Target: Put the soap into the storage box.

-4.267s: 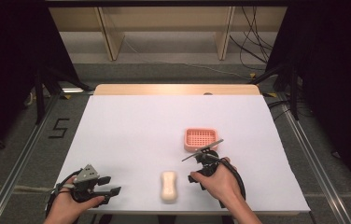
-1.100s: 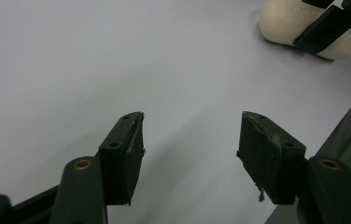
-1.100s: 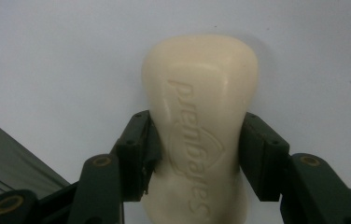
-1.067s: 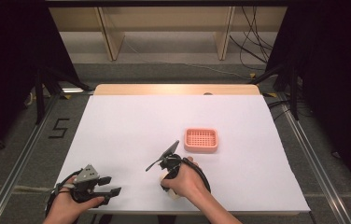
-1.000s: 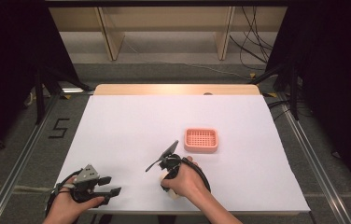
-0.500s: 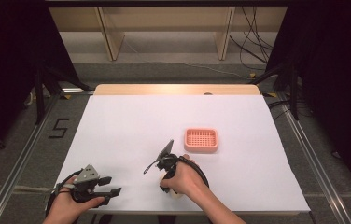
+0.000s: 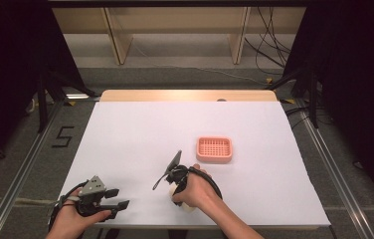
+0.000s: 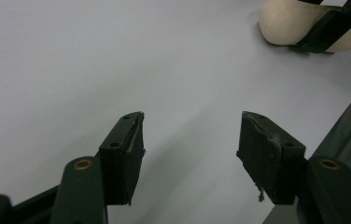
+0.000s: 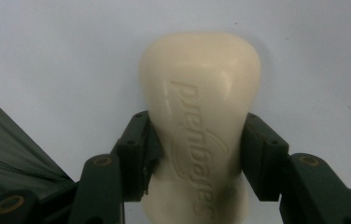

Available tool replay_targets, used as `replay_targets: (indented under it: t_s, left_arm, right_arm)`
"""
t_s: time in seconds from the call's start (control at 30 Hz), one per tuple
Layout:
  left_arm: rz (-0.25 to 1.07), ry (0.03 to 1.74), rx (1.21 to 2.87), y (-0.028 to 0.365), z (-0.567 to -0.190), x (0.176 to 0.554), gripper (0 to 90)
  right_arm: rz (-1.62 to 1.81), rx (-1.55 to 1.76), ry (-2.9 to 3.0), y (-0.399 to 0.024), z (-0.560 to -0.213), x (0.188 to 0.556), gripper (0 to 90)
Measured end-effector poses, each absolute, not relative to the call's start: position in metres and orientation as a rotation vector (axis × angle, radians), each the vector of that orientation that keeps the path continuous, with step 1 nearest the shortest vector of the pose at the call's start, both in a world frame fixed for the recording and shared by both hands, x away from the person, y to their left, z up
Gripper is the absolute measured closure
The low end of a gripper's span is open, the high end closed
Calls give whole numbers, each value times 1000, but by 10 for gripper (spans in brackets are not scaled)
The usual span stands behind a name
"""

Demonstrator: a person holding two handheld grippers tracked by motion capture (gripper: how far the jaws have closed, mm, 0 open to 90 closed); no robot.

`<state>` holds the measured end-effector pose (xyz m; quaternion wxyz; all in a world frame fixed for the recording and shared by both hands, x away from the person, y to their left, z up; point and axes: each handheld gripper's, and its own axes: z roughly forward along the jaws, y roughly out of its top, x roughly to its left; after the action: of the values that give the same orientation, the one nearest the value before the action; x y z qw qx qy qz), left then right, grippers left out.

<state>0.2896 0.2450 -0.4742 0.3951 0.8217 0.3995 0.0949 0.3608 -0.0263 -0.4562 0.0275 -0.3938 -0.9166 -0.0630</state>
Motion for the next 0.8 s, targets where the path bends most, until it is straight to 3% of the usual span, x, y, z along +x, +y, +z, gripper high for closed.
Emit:
replay_targets:
  t_s: [0.8]
  left_arm:
    - [235,1006,2078,246,-474,290,400]
  right_arm:
    - [-315,-1151,-2865,-45,-447,366,505]
